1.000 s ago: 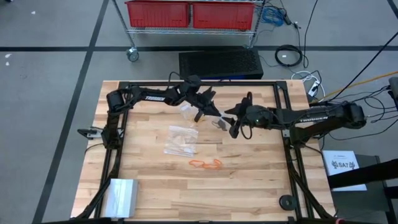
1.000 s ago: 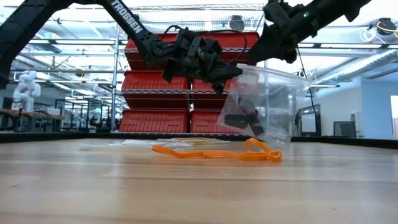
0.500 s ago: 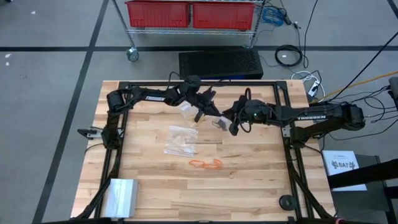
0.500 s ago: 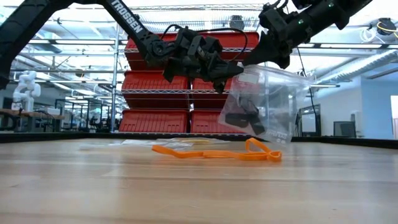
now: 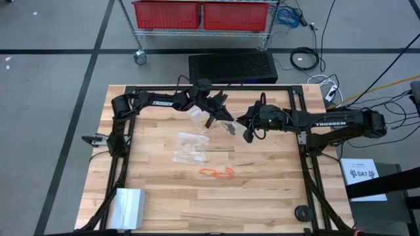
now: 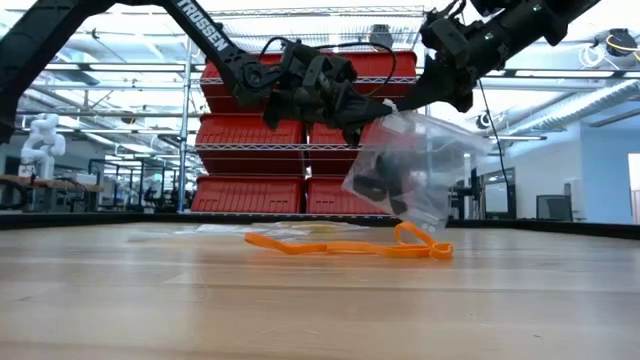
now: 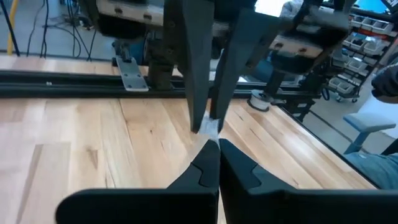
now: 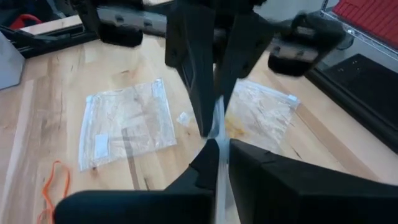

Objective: Sort rubber bands
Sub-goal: Close the zip bag

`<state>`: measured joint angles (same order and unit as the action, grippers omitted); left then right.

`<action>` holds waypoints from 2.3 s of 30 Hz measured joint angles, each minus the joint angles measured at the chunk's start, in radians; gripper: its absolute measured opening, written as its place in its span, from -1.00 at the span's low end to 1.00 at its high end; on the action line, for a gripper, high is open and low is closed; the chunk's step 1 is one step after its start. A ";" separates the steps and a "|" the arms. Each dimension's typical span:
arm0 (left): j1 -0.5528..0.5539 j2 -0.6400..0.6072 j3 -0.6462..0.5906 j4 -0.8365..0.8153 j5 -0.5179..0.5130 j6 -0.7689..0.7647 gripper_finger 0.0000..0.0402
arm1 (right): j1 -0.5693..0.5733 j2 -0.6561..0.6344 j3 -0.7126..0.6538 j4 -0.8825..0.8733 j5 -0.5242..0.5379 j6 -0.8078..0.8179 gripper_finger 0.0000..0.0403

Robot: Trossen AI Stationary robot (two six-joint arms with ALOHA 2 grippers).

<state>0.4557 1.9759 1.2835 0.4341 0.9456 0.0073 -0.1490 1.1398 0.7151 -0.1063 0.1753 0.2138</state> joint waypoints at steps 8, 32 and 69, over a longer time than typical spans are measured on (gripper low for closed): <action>0.002 -0.017 0.000 0.008 -0.004 0.007 -0.99 | 0.005 -0.063 0.045 -0.146 -0.022 0.033 -0.96; 0.015 -0.027 0.000 0.002 -0.009 0.009 -0.99 | 0.105 -0.062 0.162 -0.672 -0.047 0.233 -0.97; -0.064 -0.047 0.027 -0.115 -0.510 0.212 -0.19 | 0.094 0.007 0.128 -0.598 0.166 0.253 -0.44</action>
<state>0.3920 1.9287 1.3101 0.3191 0.4355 0.2193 -0.0547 1.1472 0.8434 -0.7041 0.3414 0.4666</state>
